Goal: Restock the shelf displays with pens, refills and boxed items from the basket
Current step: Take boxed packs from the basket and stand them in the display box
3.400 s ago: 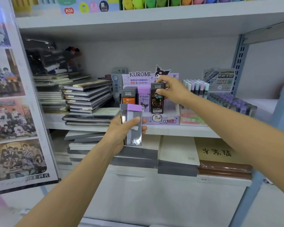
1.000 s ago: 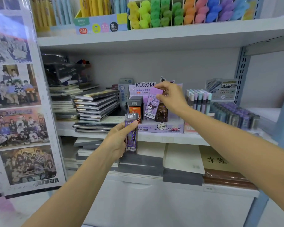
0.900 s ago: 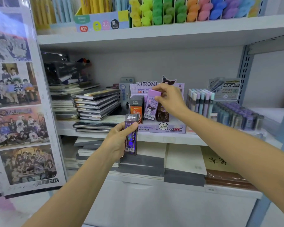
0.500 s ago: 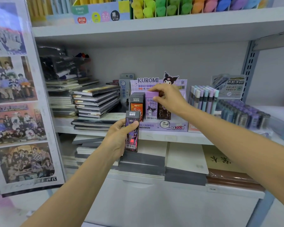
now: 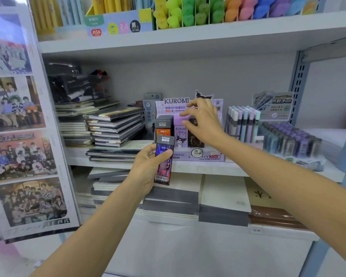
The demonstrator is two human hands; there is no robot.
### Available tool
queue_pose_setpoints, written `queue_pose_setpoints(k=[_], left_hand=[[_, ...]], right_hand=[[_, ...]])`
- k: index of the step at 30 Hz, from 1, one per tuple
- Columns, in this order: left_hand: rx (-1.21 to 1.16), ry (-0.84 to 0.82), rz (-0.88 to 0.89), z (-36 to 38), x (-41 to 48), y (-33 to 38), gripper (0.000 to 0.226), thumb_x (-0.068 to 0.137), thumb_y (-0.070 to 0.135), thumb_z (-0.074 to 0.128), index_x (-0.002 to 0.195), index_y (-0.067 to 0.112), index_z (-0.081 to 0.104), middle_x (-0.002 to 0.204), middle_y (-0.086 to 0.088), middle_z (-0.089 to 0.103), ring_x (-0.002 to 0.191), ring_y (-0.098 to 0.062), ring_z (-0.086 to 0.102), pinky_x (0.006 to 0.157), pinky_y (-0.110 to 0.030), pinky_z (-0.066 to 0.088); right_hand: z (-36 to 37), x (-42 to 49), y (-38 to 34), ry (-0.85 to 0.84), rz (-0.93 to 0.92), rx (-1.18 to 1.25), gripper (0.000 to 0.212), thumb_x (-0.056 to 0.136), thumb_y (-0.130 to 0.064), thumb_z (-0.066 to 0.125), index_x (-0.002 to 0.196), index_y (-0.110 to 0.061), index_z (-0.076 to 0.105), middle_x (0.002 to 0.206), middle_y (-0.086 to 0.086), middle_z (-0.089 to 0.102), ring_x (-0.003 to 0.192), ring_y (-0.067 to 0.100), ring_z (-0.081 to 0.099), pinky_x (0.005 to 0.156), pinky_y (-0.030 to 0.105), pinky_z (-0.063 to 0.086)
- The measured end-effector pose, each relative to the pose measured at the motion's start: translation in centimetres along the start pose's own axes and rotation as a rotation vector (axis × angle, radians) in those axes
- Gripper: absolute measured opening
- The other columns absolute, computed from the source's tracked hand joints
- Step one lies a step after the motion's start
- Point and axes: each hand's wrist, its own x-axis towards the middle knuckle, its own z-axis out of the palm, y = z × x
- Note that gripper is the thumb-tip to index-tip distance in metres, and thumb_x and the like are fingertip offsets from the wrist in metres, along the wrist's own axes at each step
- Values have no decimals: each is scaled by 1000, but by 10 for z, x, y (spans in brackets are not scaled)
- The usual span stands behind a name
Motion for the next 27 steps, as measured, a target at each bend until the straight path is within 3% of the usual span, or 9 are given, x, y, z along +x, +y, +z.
queue_pose_setpoints(k=[2,5,8,11,14,17,21,27], left_hand=[[19,5,20,7,-2,1,32,84,11,72,115,8,63,104,-13,72,83,-22,69,81,-39,54],[67,25,63,24,-6,2,31,86,9,72,115,6,62,101,-13,72,89,-29,64,90,-51,50],[102,0,121,42,-12,1,35,88,6,69,120,3,56,106,-14,71,96,-31,66,89,-45,52],[378,40,320,51,-14,-2,43,90,14,68,127,10,46,117,-6,61,103,-18,60,85,-26,51],[714,39,579,47,-12,-6,48,91,15,64,134,11,44,131,-3,52,120,-15,48,99,-24,38],[1166,-31,762,42,-5,-16,59,91,18,62,144,8,37,146,-6,42,135,-23,36,108,-28,27],[1586,-117,697,38,5,-35,72,95,32,51,153,13,14,157,-3,23,146,-22,16,119,-35,11],[1662,-118,735,32,9,-40,74,92,34,53,152,14,15,149,-1,31,138,-20,25,118,-36,15]], right_hand=[[-13,-9,-9,10,51,290,27,92,-27,63,117,-16,65,116,-2,55,108,17,52,94,24,39],[-25,-28,-24,-224,189,567,38,90,-36,65,124,-19,60,107,-1,64,95,13,64,84,24,53],[-28,-42,-25,-321,174,511,31,90,-21,67,120,-11,64,98,7,68,88,24,68,78,30,57],[-43,-40,-11,-181,177,462,25,91,-12,64,116,-9,67,99,9,69,94,26,67,85,40,55],[-63,-29,6,41,213,475,22,91,-6,62,112,-6,67,94,3,67,90,26,67,87,46,55],[-73,-19,19,181,179,316,22,91,-10,63,112,-9,68,93,-3,66,86,14,62,89,38,53],[-64,-17,22,144,127,245,23,91,-10,63,112,-10,69,103,3,72,91,14,64,90,30,50],[-36,-19,21,23,88,198,25,93,-11,62,117,-10,68,108,5,71,99,19,63,87,23,43]])
